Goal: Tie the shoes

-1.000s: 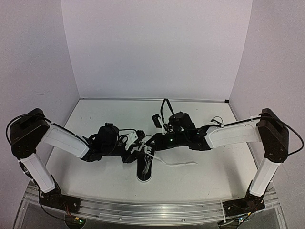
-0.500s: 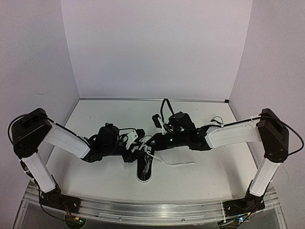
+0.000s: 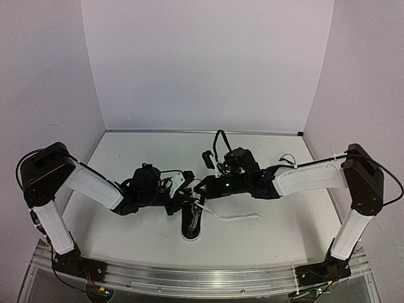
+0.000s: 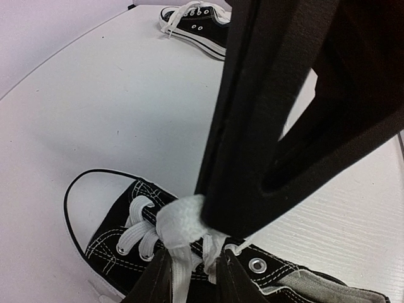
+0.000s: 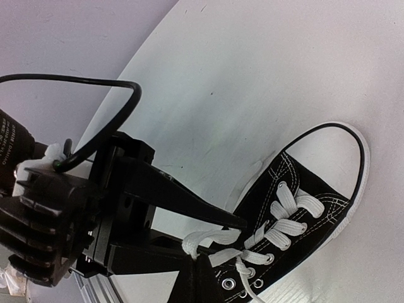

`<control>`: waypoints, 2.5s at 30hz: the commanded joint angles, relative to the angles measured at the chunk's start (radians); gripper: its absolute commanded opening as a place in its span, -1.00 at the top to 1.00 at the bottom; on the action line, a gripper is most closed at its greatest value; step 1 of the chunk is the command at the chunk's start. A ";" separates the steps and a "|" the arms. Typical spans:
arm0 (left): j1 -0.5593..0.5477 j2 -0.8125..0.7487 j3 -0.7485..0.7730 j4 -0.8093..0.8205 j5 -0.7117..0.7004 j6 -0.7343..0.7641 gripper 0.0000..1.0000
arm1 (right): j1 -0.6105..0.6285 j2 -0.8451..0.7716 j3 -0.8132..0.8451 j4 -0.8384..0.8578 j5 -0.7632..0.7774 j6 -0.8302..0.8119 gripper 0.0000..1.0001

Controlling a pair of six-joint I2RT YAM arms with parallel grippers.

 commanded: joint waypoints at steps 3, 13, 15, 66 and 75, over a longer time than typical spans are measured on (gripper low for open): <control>-0.005 0.017 0.041 0.051 -0.005 -0.005 0.58 | 0.003 -0.049 -0.004 0.010 -0.002 0.002 1.00; -0.042 -0.003 0.049 0.001 -0.014 -0.011 1.00 | 0.003 -0.067 -0.013 0.009 -0.002 0.005 1.00; -0.052 -0.014 0.046 -0.006 -0.009 -0.018 1.00 | 0.003 -0.073 -0.015 0.009 0.000 0.010 1.00; -0.067 -0.055 0.030 -0.040 0.001 -0.016 1.00 | -0.074 -0.001 -0.135 -0.455 0.375 0.306 0.03; -0.067 -0.045 0.029 -0.033 0.002 -0.007 1.00 | -0.073 0.109 -0.066 -0.502 0.410 0.241 0.78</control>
